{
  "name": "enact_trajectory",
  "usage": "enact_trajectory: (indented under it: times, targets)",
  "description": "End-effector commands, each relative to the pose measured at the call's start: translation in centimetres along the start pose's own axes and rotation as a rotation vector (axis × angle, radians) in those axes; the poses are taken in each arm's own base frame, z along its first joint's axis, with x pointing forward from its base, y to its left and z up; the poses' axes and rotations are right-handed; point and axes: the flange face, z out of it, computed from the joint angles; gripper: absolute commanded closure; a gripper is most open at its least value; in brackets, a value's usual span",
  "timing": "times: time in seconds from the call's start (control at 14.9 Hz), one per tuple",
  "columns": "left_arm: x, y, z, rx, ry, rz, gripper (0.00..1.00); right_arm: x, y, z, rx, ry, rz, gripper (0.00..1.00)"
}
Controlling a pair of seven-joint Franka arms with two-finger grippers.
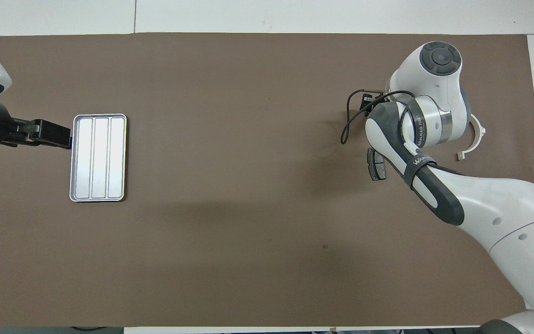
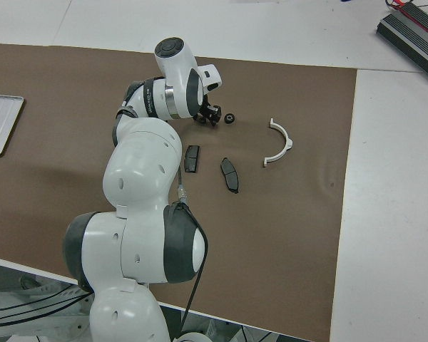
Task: Pick bearing gear from pile to tray
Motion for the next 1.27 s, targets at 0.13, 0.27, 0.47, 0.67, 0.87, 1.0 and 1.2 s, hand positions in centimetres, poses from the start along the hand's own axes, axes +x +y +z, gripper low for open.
enact_trajectory:
  times: [0.13, 0.27, 0.47, 0.67, 0.87, 1.0, 1.2]
  targets:
    - [-0.6, -0.1, -0.1, -0.002, 0.000, -0.009, 0.00, 0.2, 0.0, 0.2, 0.004, -0.015, 0.081, 0.68]
    - [-0.6, 0.0, -0.1, -0.002, 0.000, -0.008, 0.00, 0.2, 0.0, 0.2, 0.005, -0.017, 0.083, 0.94]
    - [-0.6, -0.1, 0.0, -0.002, -0.001, -0.009, 0.00, 0.2, 0.1, 0.1, 0.001, -0.020, 0.081, 1.00]
    - [-0.6, -0.1, 0.0, -0.002, -0.001, -0.011, 0.00, 0.3, 0.3, -1.6, -0.021, -0.057, 0.072, 1.00]
    - [-0.6, 0.0, 0.0, -0.002, -0.001, -0.009, 0.00, -0.2, -0.8, -8.0, -0.036, -0.108, 0.044, 1.00]
    - [-0.6, -0.1, -0.1, -0.002, 0.000, -0.011, 0.00, -1.8, -2.5, -12.9, -0.033, -0.132, 0.012, 1.00]
    - [-0.6, -0.1, 0.0, -0.002, -0.001, -0.011, 0.00, -5.7, -6.0, -18.7, -0.033, -0.156, -0.002, 1.00]
